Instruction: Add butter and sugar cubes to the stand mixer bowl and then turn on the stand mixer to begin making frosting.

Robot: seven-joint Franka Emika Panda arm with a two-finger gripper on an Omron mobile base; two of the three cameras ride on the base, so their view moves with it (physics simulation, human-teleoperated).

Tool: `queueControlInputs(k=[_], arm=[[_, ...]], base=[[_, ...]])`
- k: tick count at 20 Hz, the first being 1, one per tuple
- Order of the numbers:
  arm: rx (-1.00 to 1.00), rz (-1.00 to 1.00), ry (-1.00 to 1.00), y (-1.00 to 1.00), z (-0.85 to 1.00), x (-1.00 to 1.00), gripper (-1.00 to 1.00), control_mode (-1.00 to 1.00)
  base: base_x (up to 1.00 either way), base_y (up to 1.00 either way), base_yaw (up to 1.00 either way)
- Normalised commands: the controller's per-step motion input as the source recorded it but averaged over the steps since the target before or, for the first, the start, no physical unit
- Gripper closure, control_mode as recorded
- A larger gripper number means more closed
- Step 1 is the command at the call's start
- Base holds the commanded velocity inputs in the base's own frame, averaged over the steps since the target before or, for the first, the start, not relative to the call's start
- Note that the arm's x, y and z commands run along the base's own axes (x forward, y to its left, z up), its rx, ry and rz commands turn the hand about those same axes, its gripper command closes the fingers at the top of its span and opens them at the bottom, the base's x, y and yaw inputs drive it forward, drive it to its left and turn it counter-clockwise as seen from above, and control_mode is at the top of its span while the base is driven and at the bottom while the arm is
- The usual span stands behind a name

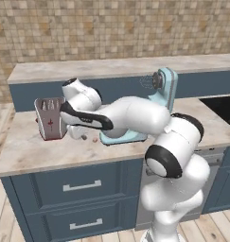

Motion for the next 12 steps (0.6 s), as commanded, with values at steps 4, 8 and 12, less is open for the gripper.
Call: queueControlInputs(k=[4, 8, 12], arm=[[-0.05, 0.11, 0.07, 0.05, -0.14, 0.31, -1.0, -1.0], [-0.04, 0.1, 0.03, 0.05, -0.23, 0.33, -1.0, -1.0], [-0.03, 0.1, 0.05, 0.1, -0.27, 0.36, -1.0, -1.0]], base=[[0.0, 0.0, 0.0], [0.0, 0.0, 0.0], [0.0, 0.0, 0.0]])
